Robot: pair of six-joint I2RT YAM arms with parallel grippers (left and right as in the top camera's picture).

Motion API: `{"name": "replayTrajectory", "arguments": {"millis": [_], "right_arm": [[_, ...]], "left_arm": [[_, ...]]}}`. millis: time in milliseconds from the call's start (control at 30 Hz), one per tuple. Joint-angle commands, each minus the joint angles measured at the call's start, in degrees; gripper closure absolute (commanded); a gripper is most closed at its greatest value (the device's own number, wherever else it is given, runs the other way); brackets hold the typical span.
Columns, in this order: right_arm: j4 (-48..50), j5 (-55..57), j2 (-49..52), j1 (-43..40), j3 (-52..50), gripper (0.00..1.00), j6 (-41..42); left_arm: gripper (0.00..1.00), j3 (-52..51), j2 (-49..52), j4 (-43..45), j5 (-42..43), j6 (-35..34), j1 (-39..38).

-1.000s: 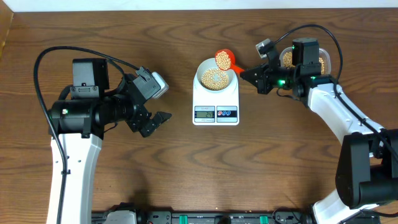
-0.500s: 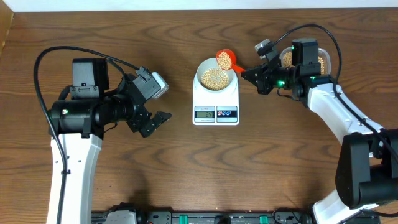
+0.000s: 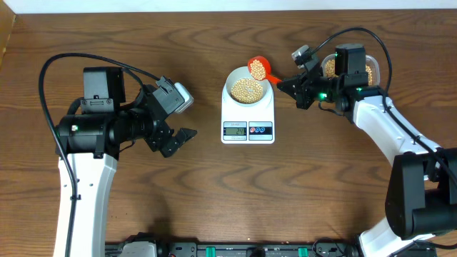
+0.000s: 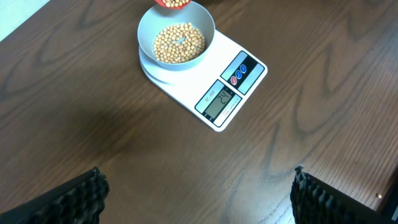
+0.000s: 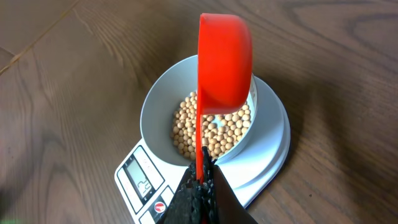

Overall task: Scoop item into bowl and weigh 50g on scale
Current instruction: 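Tip the scoop with the right gripper to pour soybeans into bowl, then hold the tipped scoop over the bowl with the right gripper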

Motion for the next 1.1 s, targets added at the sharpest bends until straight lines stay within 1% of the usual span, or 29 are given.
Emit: {"name": "replayTrajectory", "arguments": {"millis": [0, 700, 867, 967, 1067], "right_arm": [[0.02, -0.39, 0.66, 0.44, -0.15, 0.99, -1.27], [0.20, -0.42, 0.66, 0.44, -0.15, 0.99, -1.25], [0.17, -1.86, 0.63, 0.44, -0.15, 0.99, -1.27], [-0.04, 0.42, 0.70, 0.44, -0.17, 0.99, -3.26], [0.59, -1.31, 0.55, 0.44, -0.15, 0.99, -3.37]], "left_arm": [[0.04, 0.79, 0.44, -0.26, -0.28, -0.35, 0.24], [0.04, 0.79, 0.42, -0.26, -0.28, -0.35, 0.24], [0.04, 0.79, 0.42, -0.26, -0.28, -0.35, 0.24], [0.04, 0.79, 0.42, -0.26, -0.26, -0.33, 0.24], [0.04, 0.79, 0.42, -0.26, -0.26, -0.35, 0.24]]}}
